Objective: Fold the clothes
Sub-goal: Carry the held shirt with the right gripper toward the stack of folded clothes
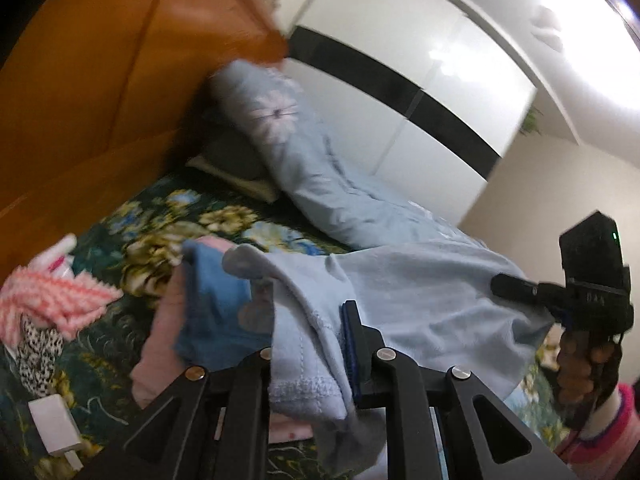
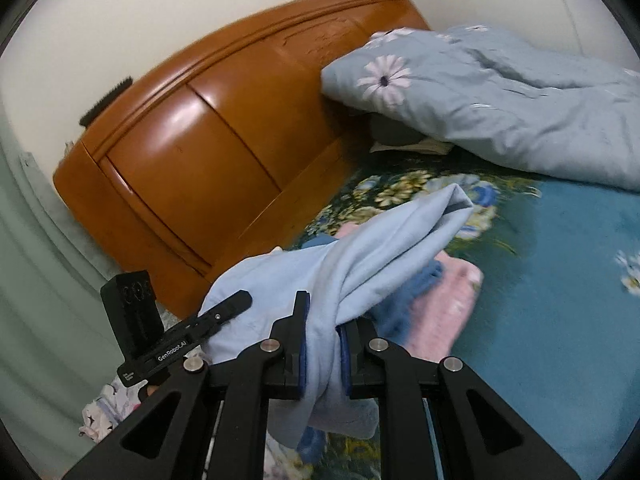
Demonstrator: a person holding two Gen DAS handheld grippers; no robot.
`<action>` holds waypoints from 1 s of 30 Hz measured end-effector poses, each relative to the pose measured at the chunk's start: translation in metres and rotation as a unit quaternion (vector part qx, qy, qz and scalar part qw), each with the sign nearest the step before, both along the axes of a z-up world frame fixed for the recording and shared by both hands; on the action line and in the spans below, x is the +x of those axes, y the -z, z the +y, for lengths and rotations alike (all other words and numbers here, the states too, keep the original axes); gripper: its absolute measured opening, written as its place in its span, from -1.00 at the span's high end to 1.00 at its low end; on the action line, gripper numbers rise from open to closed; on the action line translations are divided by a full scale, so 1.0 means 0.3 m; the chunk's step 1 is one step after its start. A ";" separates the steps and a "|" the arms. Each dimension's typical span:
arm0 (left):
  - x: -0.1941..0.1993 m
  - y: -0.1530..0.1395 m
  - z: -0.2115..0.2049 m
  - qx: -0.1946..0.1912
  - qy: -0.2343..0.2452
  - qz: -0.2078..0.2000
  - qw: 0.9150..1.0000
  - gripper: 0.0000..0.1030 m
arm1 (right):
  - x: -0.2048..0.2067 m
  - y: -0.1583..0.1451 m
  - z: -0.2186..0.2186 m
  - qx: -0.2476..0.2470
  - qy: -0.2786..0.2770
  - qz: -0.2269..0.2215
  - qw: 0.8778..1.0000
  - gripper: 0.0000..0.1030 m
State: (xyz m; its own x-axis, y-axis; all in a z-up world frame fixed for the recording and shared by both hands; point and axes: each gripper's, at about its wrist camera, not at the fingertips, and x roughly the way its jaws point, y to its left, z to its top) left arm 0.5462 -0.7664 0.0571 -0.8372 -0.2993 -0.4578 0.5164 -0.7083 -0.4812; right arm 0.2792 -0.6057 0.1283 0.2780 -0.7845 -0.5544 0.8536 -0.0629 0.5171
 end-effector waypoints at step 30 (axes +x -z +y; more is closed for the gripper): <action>-0.031 0.165 -0.317 0.020 -0.090 -0.110 0.990 0.23 | -0.071 0.526 -0.136 0.018 0.051 -0.065 0.996 0.77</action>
State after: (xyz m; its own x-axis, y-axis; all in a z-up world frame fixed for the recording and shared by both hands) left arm 0.5370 -0.8614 0.0077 -0.6513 -0.4126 -0.6369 0.7275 -0.5783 -0.3693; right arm 0.2579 -0.6464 -0.0297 0.2694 -0.7928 -0.5467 0.7677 -0.1660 0.6190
